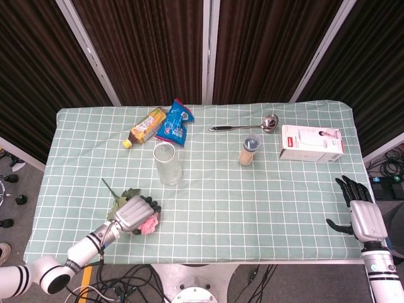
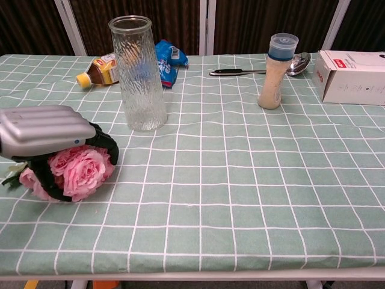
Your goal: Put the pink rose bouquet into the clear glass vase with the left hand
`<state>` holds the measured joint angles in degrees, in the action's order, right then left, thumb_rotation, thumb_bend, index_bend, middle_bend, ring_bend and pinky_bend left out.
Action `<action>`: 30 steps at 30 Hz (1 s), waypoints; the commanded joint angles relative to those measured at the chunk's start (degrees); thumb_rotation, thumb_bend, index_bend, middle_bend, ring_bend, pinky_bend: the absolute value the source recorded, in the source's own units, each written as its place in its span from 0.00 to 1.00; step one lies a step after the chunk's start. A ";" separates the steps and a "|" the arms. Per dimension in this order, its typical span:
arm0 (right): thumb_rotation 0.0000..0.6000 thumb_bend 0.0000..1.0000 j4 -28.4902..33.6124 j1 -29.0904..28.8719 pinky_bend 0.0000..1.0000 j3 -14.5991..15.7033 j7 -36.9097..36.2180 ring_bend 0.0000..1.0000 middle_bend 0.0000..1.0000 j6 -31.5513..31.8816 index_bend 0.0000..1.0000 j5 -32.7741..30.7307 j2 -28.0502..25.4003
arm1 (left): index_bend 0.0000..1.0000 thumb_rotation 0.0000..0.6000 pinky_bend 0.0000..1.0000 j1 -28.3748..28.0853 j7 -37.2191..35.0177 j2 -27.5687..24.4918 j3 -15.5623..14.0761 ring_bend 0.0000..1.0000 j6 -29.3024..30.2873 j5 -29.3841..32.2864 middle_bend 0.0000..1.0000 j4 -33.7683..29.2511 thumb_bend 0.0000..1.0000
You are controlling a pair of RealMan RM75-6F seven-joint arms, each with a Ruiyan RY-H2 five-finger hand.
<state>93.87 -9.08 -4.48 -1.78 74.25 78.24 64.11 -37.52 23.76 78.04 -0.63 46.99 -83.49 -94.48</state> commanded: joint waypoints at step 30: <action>1.00 0.09 -0.09 1.28 0.00 0.42 -1.86 0.00 0.00 2.98 0.00 2.65 -0.85 | 0.46 1.00 0.67 8.08 -4.57 -20.01 7.18 0.46 24.69 0.93 0.51 -8.13 0.18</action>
<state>94.07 -7.82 -4.28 -3.37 77.09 80.39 63.27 -30.73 19.40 59.62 4.61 69.06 -83.67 -102.42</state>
